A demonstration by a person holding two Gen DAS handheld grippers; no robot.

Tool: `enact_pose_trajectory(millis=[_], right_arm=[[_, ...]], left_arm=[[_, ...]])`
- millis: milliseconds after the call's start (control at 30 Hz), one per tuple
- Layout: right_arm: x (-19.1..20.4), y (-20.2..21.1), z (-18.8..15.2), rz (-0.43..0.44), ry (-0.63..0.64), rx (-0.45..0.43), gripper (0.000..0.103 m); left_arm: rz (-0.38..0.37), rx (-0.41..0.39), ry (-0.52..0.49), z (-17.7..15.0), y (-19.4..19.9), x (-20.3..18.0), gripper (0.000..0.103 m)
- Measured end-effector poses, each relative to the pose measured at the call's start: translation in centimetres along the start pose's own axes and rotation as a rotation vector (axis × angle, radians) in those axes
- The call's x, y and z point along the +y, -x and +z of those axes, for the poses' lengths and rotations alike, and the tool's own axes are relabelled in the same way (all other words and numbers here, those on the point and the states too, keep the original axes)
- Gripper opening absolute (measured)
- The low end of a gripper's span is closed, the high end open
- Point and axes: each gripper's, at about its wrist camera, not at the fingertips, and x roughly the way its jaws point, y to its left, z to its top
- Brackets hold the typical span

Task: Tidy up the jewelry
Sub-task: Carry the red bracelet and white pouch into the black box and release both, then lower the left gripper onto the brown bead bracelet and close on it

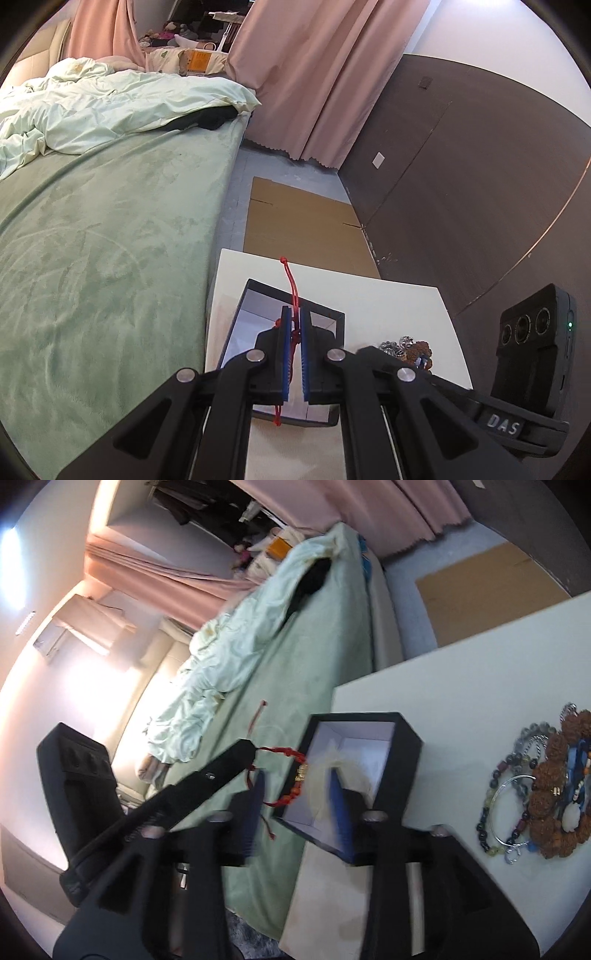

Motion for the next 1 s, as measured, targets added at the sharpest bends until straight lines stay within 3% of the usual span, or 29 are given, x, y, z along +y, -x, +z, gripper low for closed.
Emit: enact_pose_trajectory(millis=[33,67,100,200,233,267,300,333,433,1000], right_arm=[[-0.2,0.3,0.1,-0.012,0.002,-0.006,0.061],[-0.3,0.7,0.3,-0.027,0.004,-0.026,0.082],[-0.4,1.3,0.4,-0.037,0.009,-0.052,0.088],[-1.0,2.3,0.8,-0.055,0.012,-0.063,0.088],[-1.4,2.6,0.9,-0.068,0.010,-0.070,0.088],[-1.6,2.9,1.0,-0.081,0.009,-0.074,0.088],[-1.8,3.3,1.0,-0.104,0.007,-0.078,0.088],[-2.0,3.5,0.9,-0.116,0.005,-0.080,0.088],[-3.1,4.4,0.8,-0.164,-0.016,-0.085,0.088],[-4.4,11.2,-1.9,-0.296,-0.043,-0.134,0.088]], left_arm=[[-0.002,0.003,0.003,0.1,-0.2,0.0,0.002],[-0.003,0.007,0.004,0.2,-0.4,0.1,0.002],[-0.007,0.010,0.003,0.2,-0.6,0.1,0.002],[-0.025,0.020,0.000,0.2,-1.2,-0.3,0.004],[-0.026,0.030,0.000,0.2,-1.5,-0.5,0.012],[-0.025,0.037,0.000,0.2,-1.7,-0.5,0.023],[-0.015,0.042,0.004,0.2,-1.9,-0.6,0.065],[-0.001,0.021,0.007,0.2,-1.7,-0.7,0.096],[0.001,-0.051,-0.016,0.3,-0.6,-1.3,0.095],[0.029,0.003,-0.084,-2.7,0.5,-3.3,0.095]])
